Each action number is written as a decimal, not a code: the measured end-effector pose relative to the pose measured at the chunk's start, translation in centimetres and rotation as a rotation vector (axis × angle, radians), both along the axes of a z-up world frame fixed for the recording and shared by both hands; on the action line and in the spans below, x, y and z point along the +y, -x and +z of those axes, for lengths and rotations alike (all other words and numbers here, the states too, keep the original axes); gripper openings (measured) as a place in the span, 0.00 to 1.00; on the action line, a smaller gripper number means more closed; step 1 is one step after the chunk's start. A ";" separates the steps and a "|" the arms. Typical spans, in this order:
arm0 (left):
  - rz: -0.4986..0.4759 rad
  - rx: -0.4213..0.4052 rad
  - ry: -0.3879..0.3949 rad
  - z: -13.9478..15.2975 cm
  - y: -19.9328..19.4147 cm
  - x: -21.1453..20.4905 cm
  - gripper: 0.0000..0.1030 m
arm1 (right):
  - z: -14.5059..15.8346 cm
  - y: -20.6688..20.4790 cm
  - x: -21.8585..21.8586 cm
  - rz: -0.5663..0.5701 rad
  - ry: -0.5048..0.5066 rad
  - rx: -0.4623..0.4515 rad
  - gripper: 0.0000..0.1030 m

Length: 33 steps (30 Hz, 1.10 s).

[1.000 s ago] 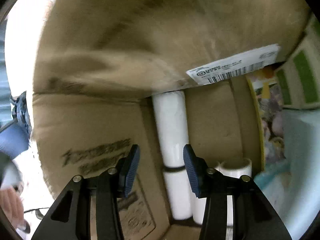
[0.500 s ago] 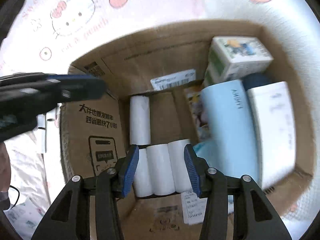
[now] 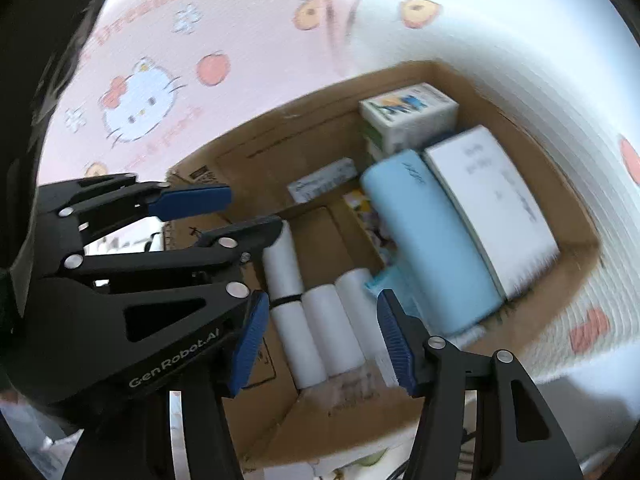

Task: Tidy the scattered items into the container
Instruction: 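Withdraw the right gripper up out of the box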

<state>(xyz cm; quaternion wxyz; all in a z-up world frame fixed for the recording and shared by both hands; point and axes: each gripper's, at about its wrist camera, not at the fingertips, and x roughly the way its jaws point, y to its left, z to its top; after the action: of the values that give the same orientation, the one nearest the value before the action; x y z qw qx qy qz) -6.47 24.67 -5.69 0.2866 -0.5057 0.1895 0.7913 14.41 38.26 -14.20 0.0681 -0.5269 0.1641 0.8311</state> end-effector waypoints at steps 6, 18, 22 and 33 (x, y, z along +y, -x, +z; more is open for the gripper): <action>0.151 -0.073 -0.137 2.6 -2.0 -2.9 0.42 | 3.3 -1.9 -3.8 0.005 -0.119 0.095 0.56; 0.186 0.175 0.061 8.5 -7.9 -6.1 0.54 | 7.0 -4.7 -6.2 0.041 -0.343 0.093 0.63; 0.095 0.251 0.150 8.7 -10.2 -6.0 0.55 | 6.9 -4.6 -6.8 0.051 -0.384 0.081 0.63; 0.137 0.198 0.167 9.2 -11.2 -8.7 0.55 | 8.8 -6.5 -8.3 0.102 -0.432 0.117 0.69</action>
<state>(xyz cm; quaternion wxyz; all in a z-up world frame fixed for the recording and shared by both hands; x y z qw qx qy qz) 4.76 15.98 3.48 0.1687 -0.4591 0.2471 0.8365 20.89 30.01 -5.45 0.1276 -0.4586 -0.0409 0.8785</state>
